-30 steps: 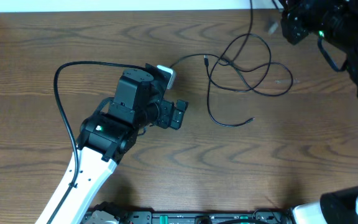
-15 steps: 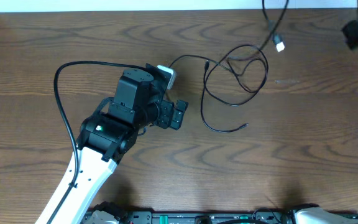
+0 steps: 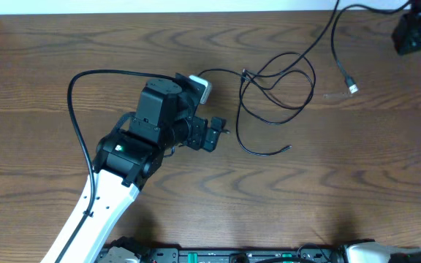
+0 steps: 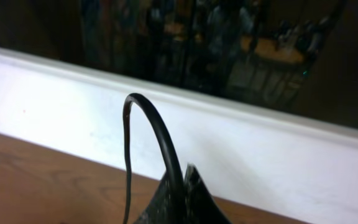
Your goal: Untangle cables
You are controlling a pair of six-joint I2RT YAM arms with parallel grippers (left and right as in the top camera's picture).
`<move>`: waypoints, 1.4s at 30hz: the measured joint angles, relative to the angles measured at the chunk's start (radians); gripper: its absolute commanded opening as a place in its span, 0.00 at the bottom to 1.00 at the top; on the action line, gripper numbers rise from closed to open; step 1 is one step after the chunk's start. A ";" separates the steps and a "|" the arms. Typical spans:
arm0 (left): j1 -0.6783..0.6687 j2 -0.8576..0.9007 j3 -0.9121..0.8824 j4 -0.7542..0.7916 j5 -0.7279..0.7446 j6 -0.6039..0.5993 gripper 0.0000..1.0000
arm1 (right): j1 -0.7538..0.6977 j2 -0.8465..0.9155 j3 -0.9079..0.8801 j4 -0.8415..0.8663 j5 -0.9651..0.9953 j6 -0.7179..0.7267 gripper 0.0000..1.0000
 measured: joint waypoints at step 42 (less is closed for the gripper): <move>0.000 0.003 0.000 -0.032 0.026 0.000 1.00 | 0.121 0.658 -0.008 -0.417 0.184 0.277 0.99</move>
